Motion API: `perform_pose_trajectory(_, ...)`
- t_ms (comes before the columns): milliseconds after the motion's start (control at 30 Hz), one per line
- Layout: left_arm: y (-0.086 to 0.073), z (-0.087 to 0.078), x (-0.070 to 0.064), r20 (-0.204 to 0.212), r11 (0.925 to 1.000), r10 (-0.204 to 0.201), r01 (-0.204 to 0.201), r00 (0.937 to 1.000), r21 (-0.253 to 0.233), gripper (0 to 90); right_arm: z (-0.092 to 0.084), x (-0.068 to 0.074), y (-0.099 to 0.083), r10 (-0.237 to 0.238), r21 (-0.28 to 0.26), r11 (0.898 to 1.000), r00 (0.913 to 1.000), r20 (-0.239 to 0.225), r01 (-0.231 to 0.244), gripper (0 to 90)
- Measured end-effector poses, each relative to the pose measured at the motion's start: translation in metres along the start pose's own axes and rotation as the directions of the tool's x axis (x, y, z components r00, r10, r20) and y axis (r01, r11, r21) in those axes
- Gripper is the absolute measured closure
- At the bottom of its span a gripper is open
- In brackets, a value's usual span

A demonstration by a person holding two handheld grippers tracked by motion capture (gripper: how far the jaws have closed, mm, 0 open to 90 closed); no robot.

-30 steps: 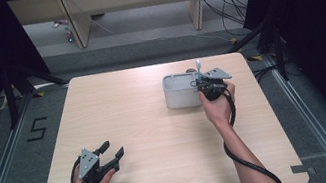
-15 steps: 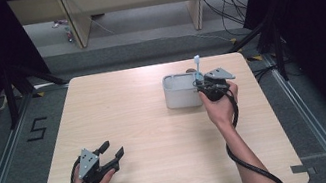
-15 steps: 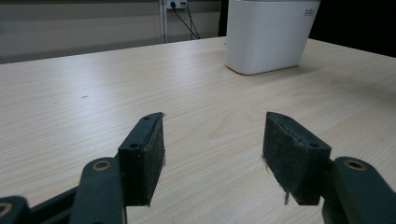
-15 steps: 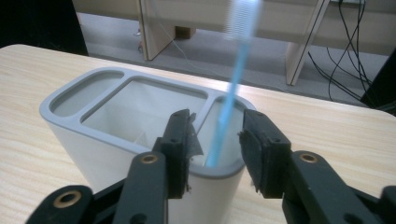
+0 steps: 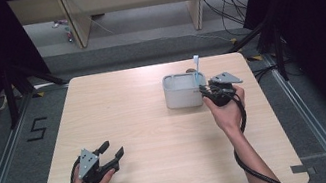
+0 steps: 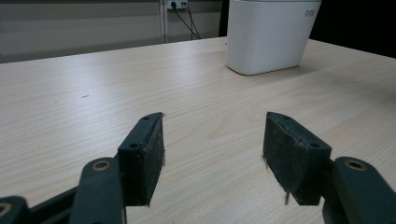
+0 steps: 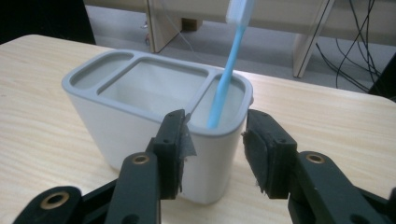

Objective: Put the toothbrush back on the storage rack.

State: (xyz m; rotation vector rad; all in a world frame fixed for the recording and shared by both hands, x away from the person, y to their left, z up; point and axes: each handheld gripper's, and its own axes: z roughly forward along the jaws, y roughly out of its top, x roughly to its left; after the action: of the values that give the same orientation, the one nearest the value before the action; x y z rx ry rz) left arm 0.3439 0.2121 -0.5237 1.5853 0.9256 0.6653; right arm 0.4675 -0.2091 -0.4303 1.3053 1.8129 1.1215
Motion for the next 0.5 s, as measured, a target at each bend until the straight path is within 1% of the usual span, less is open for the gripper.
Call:
perform_pose_trajectory(33,0.000,0.000,0.000,-0.001,1.0000,-0.002,0.002,1.0000,-0.001,37.9,-0.001,0.000,-0.001,0.018,0.001,1.000,0.9998,-0.004,-0.018,58.9)
perform_pose_trajectory(67,0.000,0.000,0.000,-0.001,1.0000,-0.003,0.003,1.0000,-0.002,37.9,-0.002,-0.001,-0.003,0.017,0.002,1.000,0.9998,-0.014,-0.017,58.8)
perform_pose_trajectory(100,0.000,0.000,0.000,-0.001,1.0000,-0.004,0.004,1.0000,-0.002,37.9,-0.004,-0.001,-0.005,0.026,0.009,1.000,0.9995,-0.015,-0.026,58.9)
perform_pose_trajectory(133,0.000,0.000,0.000,-0.002,1.0000,-0.004,0.004,1.0000,-0.002,37.9,-0.005,-0.002,-0.007,0.022,0.003,1.000,0.9997,-0.011,-0.022,58.9)
perform_pose_trajectory(167,0.000,0.000,0.000,-0.002,1.0000,-0.003,0.003,1.0000,-0.001,37.9,-0.007,-0.002,-0.008,0.020,0.017,1.000,0.9997,-0.011,-0.020,58.9)
perform_pose_trajectory(200,0.000,0.000,0.000,-0.002,1.0000,-0.002,0.002,1.0000,0.000,37.9,-0.009,-0.003,-0.009,0.018,0.015,1.000,0.9997,-0.017,-0.018,58.9)
perform_pose_trajectory(233,0.000,0.000,0.000,-0.002,1.0000,-0.002,0.002,1.0000,0.000,37.9,-0.011,-0.003,-0.011,0.019,0.026,0.999,0.9998,-0.010,-0.019,58.9)
perform_pose_trajectory(267,0.000,0.000,0.000,-0.002,1.0000,-0.001,0.001,1.0000,0.000,37.9,-0.012,-0.004,-0.012,0.022,0.027,0.999,0.9996,-0.016,-0.021,58.9)
perform_pose_trajectory(300,0.000,0.000,0.000,-0.002,1.0000,-0.003,0.003,1.0000,-0.001,37.9,-0.014,-0.004,-0.014,0.021,0.028,0.999,0.9997,-0.009,-0.021,58.8)
perform_pose_trajectory(333,0.000,0.000,0.000,-0.003,1.0000,-0.003,0.003,1.0000,-0.001,37.9,-0.016,-0.005,-0.016,0.017,0.037,0.999,0.9997,-0.019,-0.016,58.7)
perform_pose_trajectory(367,0.000,0.000,0.000,-0.003,1.0000,-0.003,0.003,1.0000,-0.001,37.9,-0.017,-0.007,-0.017,-0.012,0.026,1.000,0.9997,-0.020,0.012,58.7)
perform_pose_trajectory(400,0.000,0.000,0.000,-0.003,1.0000,-0.003,0.003,1.0000,-0.001,37.9,-0.020,-0.006,-0.019,0.019,0.043,0.999,0.9996,-0.021,-0.018,58.7)
perform_pose_trajectory(433,0.000,0.000,0.000,-0.003,1.0000,-0.002,0.002,1.0000,0.000,37.9,-0.021,-0.007,-0.021,0.002,0.036,0.999,0.9998,-0.018,-0.001,58.7)
perform_pose_trajectory(467,0.000,0.000,0.000,-0.003,1.0000,-0.002,0.002,1.0000,-0.001,37.9,-0.023,-0.006,-0.023,0.015,0.035,0.999,0.9998,-0.012,-0.015,58.7)
perform_pose_trajectory(500,0.000,0.000,0.000,-0.004,1.0000,-0.006,0.006,1.0000,-0.003,37.8,-0.024,-0.008,-0.025,-0.006,0.030,1.000,0.9999,-0.010,0.007,58.7)
